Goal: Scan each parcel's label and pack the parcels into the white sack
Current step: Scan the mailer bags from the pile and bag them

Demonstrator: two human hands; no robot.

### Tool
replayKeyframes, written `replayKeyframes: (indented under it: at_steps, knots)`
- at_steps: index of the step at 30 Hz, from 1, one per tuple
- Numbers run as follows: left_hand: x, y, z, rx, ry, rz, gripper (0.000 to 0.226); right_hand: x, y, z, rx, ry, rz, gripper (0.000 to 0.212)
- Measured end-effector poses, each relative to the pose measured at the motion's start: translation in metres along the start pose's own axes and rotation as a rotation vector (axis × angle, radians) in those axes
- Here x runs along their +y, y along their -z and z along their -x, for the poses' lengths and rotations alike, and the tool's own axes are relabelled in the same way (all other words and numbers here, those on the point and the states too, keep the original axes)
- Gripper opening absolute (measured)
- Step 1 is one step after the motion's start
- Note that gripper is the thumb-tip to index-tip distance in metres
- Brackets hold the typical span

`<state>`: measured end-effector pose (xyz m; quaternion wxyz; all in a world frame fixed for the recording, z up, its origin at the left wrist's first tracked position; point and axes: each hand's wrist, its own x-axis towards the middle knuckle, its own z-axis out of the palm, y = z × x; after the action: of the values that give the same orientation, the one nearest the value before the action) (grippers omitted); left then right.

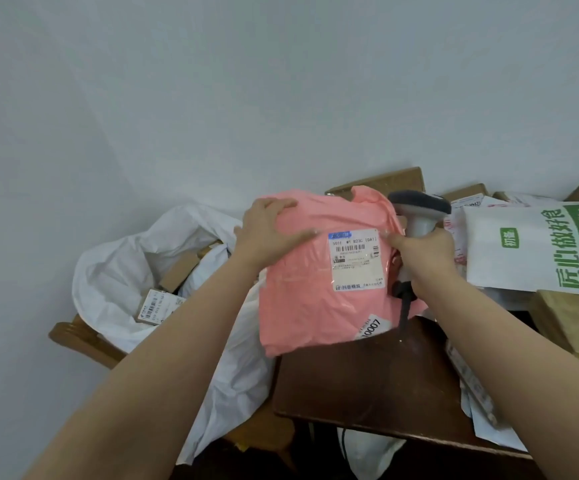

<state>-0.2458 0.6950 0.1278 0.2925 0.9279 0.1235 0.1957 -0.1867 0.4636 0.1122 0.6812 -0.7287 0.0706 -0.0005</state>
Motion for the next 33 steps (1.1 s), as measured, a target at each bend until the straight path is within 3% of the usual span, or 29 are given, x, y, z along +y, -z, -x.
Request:
replayKeyframes:
  at_steps: [3, 6, 8, 11, 15, 22, 33]
  knots:
    - [-0.007, -0.020, 0.015, -0.302, 0.143, 0.190, 0.125, 0.002, -0.002, -0.003, 0.038, -0.031, -0.123, 0.038]
    - [-0.019, -0.038, 0.019, -0.418, 0.187, 0.338, 0.139, 0.004, -0.001, -0.005, 0.044, -0.020, -0.078, 0.035]
    - [-0.025, -0.039, 0.018, -0.375, 0.214, 0.374, 0.130, 0.004, 0.006, -0.009, 0.022, -0.032, -0.075, 0.037]
    - [-0.029, -0.037, 0.015, -0.197, 0.274, 0.430, 0.086, 0.002, 0.016, -0.014, -0.023, -0.066, -0.123, 0.043]
    - [-0.036, -0.035, 0.007, -0.017, 0.359, 0.425, 0.056, -0.011, 0.020, -0.011, -0.107, 0.008, -0.157, 0.031]
    - [-0.038, -0.021, -0.008, 0.113, 0.422, 0.387, 0.050, -0.037, 0.022, 0.005, -0.509, 0.098, 0.031, 0.023]
    - [-0.056, -0.006, -0.018, 0.137, 0.575, 0.362, 0.069, -0.047, 0.015, 0.014, -0.623, 0.216, 0.133, 0.024]
